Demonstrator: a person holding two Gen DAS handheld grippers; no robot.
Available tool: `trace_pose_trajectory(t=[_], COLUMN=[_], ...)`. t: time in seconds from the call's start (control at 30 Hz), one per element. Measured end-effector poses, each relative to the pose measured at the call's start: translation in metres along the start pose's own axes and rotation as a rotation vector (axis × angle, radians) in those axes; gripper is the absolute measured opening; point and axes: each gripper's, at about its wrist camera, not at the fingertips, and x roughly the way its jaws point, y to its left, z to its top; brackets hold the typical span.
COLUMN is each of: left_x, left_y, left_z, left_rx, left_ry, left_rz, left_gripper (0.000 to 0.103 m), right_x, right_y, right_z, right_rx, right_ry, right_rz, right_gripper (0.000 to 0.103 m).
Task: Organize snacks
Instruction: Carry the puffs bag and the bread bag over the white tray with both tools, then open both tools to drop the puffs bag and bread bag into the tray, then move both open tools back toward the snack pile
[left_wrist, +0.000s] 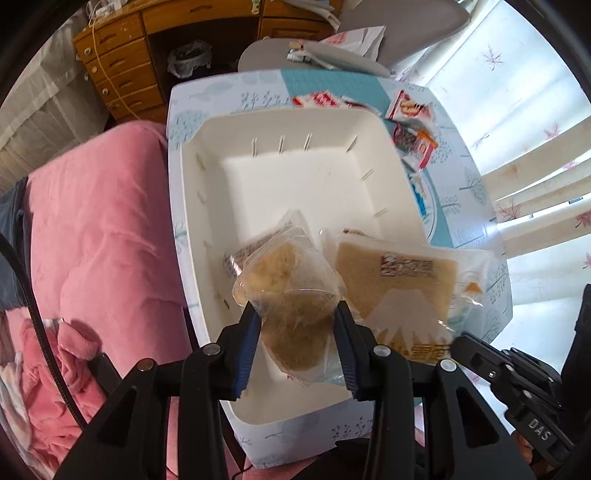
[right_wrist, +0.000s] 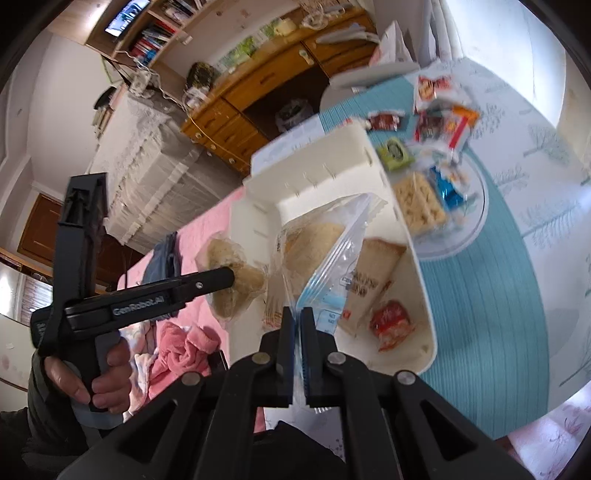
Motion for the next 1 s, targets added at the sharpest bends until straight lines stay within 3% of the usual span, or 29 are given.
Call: trace_pose_trajectory(t=[0.07, 0.13, 0.17, 0.23, 0.3, 0.5, 0.8, 1.0], left_x=[0.004, 0.006, 0.005, 0.004, 0.002, -0.004, -0.012, -0.01], left_y=[0.002, 0.001, -0.001, -0.005, -0.007, -0.015, -0.035, -0.06], left_z=[-0.006, -0.011, -0.013, -0.015, -0.017, -0.023, -0.043, -0.047], left_rx=[0.001, 0.017, 0.029, 0.041, 0.041, 0.03, -0.008, -0.074], left_ry=[0.02, 0.03, 0.026, 0.016, 0.001, -0.041, -0.071, -0.103], left_rz=[-0.004, -0.009, -0.009, -0.011, -0.028, -0.065, -0.062, -0.066], left_gripper=[0.045, 0.065, 0.068, 0.075, 0.075, 0.075, 0.075, 0.075], right_x=[0.007, 0.006, 0.004, -0.005, -0.012, -0.018, -0.021, -0.033], right_y=[-0.003, -0.006, -0.005, -0.003, -0.002, 0.001, -0.015, -0.035], right_z=[-0.005, -0.005, -0.006, -0.007, -0.007, -0.007, 0.003, 0.02], right_rx=[0.029, 0.041, 0.038, 0.023, 0.009, -0.058, -0.201, -0.279], right_ry=[0.02, 0.018, 0.008, -0.025, -0.048, -0.057, -0.048, -0.042], right_rz=[-0.014, -0.032, -0.039, -0.056, -0.063, -0.118, -0.251, -0.24], right_gripper=[0.008, 0.008, 0.011, 0.027, 0.04, 0.049, 0.05, 0.054])
